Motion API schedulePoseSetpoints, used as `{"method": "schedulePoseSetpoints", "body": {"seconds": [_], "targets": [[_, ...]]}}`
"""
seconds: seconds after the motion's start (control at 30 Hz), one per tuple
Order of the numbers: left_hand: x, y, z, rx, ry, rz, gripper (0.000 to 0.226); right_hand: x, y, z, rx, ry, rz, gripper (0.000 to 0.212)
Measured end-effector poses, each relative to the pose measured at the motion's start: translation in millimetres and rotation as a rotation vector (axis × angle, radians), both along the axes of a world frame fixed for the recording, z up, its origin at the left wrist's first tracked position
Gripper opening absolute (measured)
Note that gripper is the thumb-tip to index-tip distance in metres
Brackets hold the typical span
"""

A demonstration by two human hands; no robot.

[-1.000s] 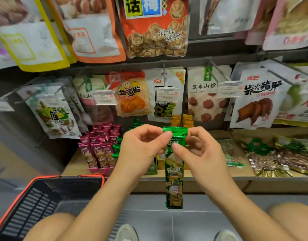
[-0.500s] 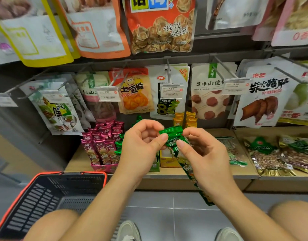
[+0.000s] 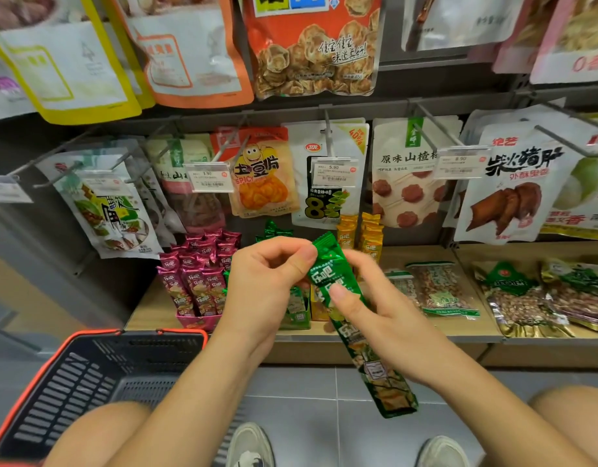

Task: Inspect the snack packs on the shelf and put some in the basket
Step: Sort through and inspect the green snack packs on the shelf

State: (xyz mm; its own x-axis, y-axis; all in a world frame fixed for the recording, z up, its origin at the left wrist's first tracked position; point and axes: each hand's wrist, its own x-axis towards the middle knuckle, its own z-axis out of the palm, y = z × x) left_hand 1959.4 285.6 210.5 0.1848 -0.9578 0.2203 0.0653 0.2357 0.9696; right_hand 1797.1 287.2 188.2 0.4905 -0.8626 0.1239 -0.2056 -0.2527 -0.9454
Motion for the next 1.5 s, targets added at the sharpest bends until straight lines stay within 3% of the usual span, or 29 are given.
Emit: {"method": "schedulePoseSetpoints", "body": {"seconds": [0.1,0.2,0.3,0.4,0.5,0.6,0.8,0.93,1.03,1.13,1.23,1.37,1.5], "targets": [[1,-1,-2,0.056,0.190,-0.061,0.009,1,0,0,0.051,-0.071,0.059,0.031],[-1,0,0,0.065,0.269,-0.099,0.012,3,0,-1,-0.105,-0.010,-0.036,0.027],[3,-3,0,0.064,0.162,-0.122,0.012,1,1,-3,-0.212,0.099,-0.140,0.029],[10,-4,5,0.089,-0.027,-0.188,0.005,-2,4,-3,-0.392,0.363,-0.296,0.036],[9,-4,5,0.097,-0.212,-0.182,0.020,0,7,-2,-0.522,0.567,-0.401,0.042],[5,-3,3,0.077,-0.225,-0.083,0.005,3,10,-3,-0.575,0.652,-0.441,0.041],[11,-7,-3,0.048,-0.247,-0.023,0.023,6,9,-5,-0.528,0.561,-0.376,0.052],[16,-10,-5,0.039,-0.227,-0.019,0.031,1,2,-7,-0.403,0.495,-0.215,0.061],[24,-14,0,0.074,-0.007,0.017,0.031,-10,-5,-6,-0.197,0.460,0.022,0.066],[33,-19,2,0.174,0.205,0.080,0.033,-15,-5,-8,-0.004,0.313,0.154,0.050],[33,-20,-1,0.276,0.205,0.086,0.029,-11,-1,-9,-0.007,0.215,0.113,0.038],[28,-21,-10,0.286,0.157,0.020,0.013,-4,3,-12,-0.038,0.235,-0.006,0.044],[19,-21,-17,0.327,0.279,0.053,0.034,2,8,-12,-0.034,0.219,-0.057,0.049]]}}
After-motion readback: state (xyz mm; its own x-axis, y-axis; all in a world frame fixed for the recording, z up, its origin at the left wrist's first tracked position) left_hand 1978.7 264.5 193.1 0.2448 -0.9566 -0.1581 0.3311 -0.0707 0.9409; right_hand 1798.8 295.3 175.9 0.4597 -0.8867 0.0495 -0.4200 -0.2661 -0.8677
